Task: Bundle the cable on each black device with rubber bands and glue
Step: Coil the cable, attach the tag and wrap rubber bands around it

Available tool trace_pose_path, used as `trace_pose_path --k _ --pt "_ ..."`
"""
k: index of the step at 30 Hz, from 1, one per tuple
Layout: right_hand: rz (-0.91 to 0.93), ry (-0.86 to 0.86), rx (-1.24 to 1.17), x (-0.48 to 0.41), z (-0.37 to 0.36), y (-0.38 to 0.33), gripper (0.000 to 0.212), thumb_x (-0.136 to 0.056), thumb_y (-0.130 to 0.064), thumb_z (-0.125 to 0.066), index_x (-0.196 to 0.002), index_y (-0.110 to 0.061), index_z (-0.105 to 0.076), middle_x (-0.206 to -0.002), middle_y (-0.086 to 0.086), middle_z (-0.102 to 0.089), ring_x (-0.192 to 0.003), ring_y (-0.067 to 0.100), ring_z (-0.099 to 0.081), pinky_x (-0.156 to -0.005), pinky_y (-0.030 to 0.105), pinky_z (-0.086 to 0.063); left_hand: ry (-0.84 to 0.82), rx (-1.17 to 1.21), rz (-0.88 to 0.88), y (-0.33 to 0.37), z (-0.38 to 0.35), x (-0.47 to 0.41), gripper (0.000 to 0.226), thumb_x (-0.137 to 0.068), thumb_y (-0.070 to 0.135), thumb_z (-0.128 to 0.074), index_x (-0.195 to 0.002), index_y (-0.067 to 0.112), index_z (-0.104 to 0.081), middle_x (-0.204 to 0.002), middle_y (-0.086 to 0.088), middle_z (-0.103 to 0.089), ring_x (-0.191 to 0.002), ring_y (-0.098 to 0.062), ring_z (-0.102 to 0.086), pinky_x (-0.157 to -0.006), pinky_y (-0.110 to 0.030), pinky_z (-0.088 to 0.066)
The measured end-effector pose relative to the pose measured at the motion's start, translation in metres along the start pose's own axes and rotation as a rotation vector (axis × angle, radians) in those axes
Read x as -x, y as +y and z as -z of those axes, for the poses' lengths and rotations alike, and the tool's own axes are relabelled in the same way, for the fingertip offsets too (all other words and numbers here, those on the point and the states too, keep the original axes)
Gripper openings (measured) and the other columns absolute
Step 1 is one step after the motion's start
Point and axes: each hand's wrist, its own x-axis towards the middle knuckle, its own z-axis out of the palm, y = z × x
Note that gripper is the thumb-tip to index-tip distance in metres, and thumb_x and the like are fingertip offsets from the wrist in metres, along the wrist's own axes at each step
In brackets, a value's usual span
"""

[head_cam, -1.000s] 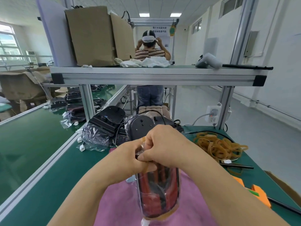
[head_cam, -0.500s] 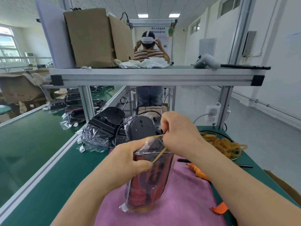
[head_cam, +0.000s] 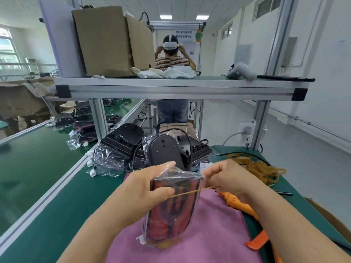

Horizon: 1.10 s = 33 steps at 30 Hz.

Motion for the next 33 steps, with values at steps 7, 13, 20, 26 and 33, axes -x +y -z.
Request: trace_pose_path --k 7,13,20,26,33 --pt "0.071 -0.124 0.189 -0.008 -0.004 0.004 0.027 -0.085 -0.001 -0.061 -0.068 -0.015 -0.075 -0.063 -0.021 -0.064 -0.043 -0.003 -0.045 -0.044 0.009 -0.033 -0.058 0.025 -0.038 -0.008 0.005 0.001 0.054 -0.085 0.032 -0.07 -0.128 0.06 -0.052 -0.119 0.033 -0.063 -0.109 0.009 -0.061 -0.093 -0.022 -0.052" --pt "0.14 -0.318 0.128 -0.022 -0.014 -0.011 0.023 -0.085 -0.002 -0.068 -0.087 -0.02 -0.081 -0.097 -0.017 -0.075 -0.088 -0.006 -0.066 -0.077 0.01 -0.048 -0.096 0.034 -0.15 -0.008 0.008 0.003 0.047 -0.088 0.018 -0.068 -0.117 0.055 -0.062 -0.12 0.017 -0.064 -0.108 -0.005 -0.062 -0.09 -0.019 -0.051" --pt "-0.079 -0.498 -0.089 -0.028 -0.016 0.005 0.032 -0.086 0.021 -0.05 -0.109 0.006 -0.066 -0.101 0.012 -0.068 -0.098 0.028 -0.061 -0.103 0.053 -0.042 -0.016 0.137 -0.064 -0.016 -0.001 0.007 0.053 -0.072 0.032 -0.074 -0.119 0.054 -0.06 -0.119 0.025 -0.066 -0.105 -0.001 -0.065 -0.088 -0.024 -0.054" --pt "-0.064 -0.537 -0.271 -0.027 -0.021 0.018 0.042 -0.071 0.004 -0.066 -0.113 0.009 -0.064 -0.111 0.018 -0.066 -0.104 0.032 -0.059 -0.108 0.057 -0.039 0.099 0.374 0.041 -0.027 -0.008 0.008 0.052 -0.055 0.039 -0.079 -0.106 0.041 -0.068 -0.104 0.009 -0.074 -0.091 -0.011 -0.072 -0.074 -0.019 -0.056" --pt "-0.02 -0.528 -0.492 -0.029 -0.006 0.025 0.039 -0.08 -0.027 -0.074 -0.117 -0.014 -0.069 -0.118 0.01 -0.069 -0.1 0.021 -0.068 -0.096 0.051 -0.048 0.111 0.411 0.094 -0.038 0.0 -0.002 0.046 -0.058 0.046 -0.077 -0.103 0.04 -0.072 -0.1 0.005 -0.076 -0.092 -0.012 -0.072 -0.075 -0.021 -0.057"
